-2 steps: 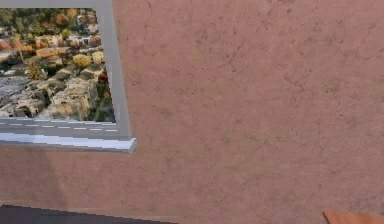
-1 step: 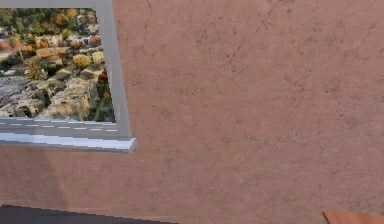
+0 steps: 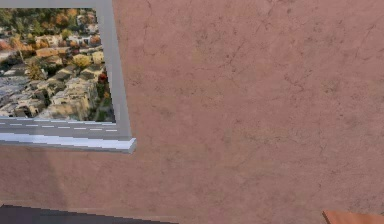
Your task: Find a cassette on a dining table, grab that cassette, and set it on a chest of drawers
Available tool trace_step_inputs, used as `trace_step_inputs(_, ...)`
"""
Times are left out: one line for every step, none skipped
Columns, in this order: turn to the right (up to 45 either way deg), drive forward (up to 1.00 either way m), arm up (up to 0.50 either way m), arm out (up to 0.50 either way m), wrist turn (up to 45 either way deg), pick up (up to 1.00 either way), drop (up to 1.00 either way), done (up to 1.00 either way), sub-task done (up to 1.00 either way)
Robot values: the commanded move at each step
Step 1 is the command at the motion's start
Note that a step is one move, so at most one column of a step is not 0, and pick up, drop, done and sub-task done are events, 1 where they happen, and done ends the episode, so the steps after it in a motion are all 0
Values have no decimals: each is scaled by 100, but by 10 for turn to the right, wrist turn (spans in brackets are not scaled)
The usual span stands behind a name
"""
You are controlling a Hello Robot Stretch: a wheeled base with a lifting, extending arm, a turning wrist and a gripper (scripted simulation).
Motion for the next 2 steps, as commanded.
trace_step_inputs(450, 0, 0, 0, 0, 0, 0, 0, 0)
trace_step_inputs(450, 0, 0, 0, 0, 0, 0, 0, 0)
